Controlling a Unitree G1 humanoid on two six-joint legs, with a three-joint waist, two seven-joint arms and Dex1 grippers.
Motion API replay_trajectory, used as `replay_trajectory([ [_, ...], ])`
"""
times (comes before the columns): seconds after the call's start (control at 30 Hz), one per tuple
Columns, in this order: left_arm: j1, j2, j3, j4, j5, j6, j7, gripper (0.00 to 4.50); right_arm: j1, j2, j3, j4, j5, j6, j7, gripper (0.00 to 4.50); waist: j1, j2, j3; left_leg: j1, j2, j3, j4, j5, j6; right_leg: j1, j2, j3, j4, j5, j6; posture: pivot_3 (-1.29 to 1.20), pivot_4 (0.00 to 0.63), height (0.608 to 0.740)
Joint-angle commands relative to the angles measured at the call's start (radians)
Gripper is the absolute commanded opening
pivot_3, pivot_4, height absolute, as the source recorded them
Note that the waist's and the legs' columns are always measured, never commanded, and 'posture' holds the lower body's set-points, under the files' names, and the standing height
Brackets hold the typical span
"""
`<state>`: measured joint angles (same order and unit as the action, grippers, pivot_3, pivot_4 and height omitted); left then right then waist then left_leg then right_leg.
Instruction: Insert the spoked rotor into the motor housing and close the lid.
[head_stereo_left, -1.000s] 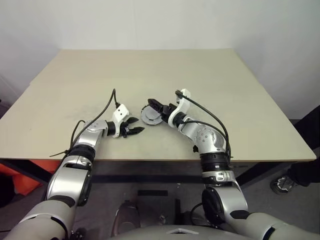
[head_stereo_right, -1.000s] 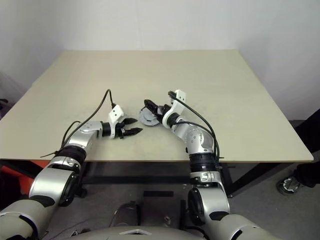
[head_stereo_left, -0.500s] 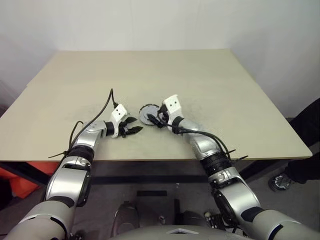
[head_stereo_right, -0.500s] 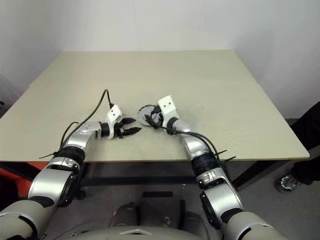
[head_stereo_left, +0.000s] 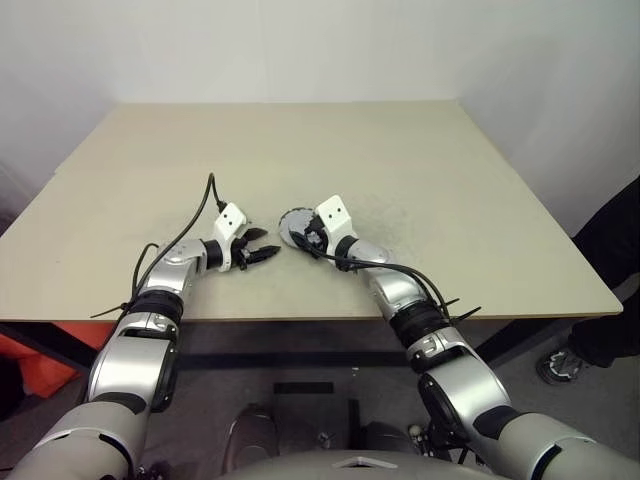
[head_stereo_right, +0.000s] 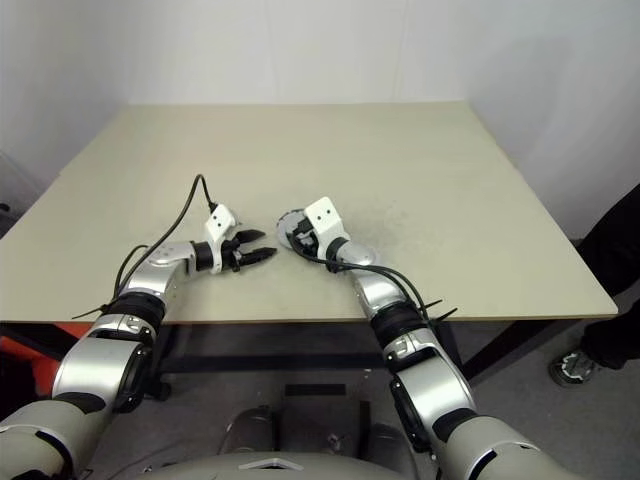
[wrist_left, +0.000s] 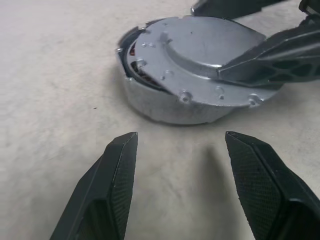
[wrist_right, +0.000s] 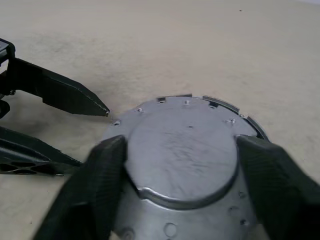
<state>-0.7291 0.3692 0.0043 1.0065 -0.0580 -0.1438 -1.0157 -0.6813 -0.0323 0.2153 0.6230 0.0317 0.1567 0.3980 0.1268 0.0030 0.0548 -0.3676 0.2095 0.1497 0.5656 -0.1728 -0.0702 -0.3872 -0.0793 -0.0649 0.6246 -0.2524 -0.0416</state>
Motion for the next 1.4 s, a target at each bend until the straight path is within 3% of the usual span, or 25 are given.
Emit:
replay_trajectory([
  [0.03,-0.001,0.013,0.018,-0.032,-0.020,-0.005,0.007,2.98,-0.028,-0.015,-0.031,0.006,-0.013,-0.013,-0.015,2.95,0.001,0.000,0.000,0.000,0.000,0.000,0.000,0.000,0.000,0.000,-0.001,0.000,0.000,0.000,0.000,0.00,0.000,0.740],
  [0.43,0.014,0.010,0.015,-0.039,-0.022,-0.002,0.009,2.98,-0.117,0.024,-0.135,0.033,0.082,0.076,0.011,2.95,0.000,0.000,0.001,-0.001,0.000,0.000,0.002,0.000,0.000,-0.001,-0.001,0.000,0.000,0.001,-0.001,0.00,0.000,0.740],
  [1.4,0.055,0.010,0.009,-0.099,-0.022,0.028,0.010,2.98,-0.150,0.053,-0.147,0.263,-0.004,-0.026,-0.043,2.95,-0.004,0.001,0.001,0.001,0.006,0.001,0.005,-0.002,0.004,0.001,0.000,0.000,0.001,0.001,-0.001,0.00,0.000,0.740],
])
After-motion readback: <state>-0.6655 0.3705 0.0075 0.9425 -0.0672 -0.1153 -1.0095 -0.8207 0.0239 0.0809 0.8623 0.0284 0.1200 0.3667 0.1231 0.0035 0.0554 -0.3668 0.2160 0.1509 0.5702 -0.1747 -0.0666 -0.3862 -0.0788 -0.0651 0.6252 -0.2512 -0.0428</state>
